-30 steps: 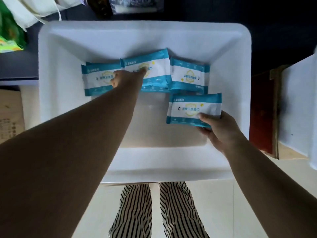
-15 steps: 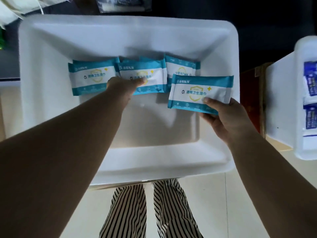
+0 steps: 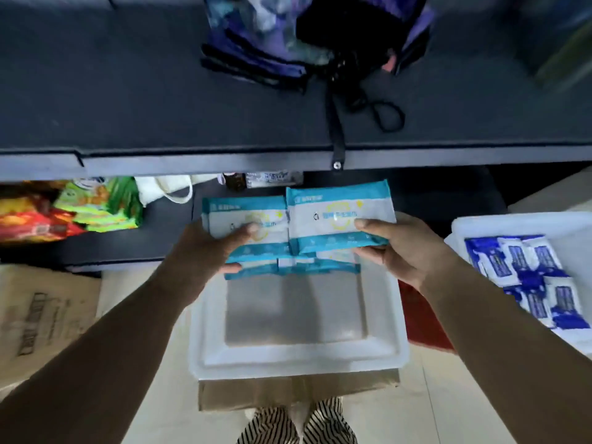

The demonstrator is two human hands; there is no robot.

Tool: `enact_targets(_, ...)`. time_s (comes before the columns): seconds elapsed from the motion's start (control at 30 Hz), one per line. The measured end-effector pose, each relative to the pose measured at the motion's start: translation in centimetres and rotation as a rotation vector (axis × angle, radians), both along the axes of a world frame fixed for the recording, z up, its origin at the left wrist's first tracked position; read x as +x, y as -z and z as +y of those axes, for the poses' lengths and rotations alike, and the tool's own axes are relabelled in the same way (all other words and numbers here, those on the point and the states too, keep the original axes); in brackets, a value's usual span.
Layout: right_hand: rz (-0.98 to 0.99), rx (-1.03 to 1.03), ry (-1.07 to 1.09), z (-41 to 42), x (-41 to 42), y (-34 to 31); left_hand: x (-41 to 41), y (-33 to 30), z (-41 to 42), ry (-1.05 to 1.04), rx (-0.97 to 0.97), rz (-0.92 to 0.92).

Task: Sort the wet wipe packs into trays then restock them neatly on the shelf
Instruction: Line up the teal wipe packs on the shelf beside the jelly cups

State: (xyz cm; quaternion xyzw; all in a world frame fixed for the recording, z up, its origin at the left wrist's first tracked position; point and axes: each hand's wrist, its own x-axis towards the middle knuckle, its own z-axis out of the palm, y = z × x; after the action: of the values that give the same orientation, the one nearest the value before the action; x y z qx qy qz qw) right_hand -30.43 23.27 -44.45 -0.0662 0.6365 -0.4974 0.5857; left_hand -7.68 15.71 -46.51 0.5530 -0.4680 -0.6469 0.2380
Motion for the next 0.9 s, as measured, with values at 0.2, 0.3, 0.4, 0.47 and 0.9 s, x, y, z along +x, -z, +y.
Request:
enact_targets(0.2,0.274,-0.156,-0.102,-1.8,1.2,-14.7,2.3,-14.5,-2.3,-0.030,-0.173,0.096)
enact_targets(0.3,0.441,-0.227,-0.082,-1.5,1.8,-21.2,2.8,-20.9,-2.4,-0.010,-0.271,0.140)
enact_targets(0.4,0.525,-0.311,-0.042,-1.2,2.5,-27.3,3.0,-26.5,-2.9,0.011,-0.386,0.210)
enact_targets(0.47,0.593,-0.365,-0.020,-0.9,3.0,-31.2,3.1,-30.0,-3.2,0.048,-0.442,0.256)
enact_targets(0.9,0.756,-0.666,0.072,-2.0,2.4,-43.4,2.5,-42.9,-5.6,0.196,-0.679,0.397)
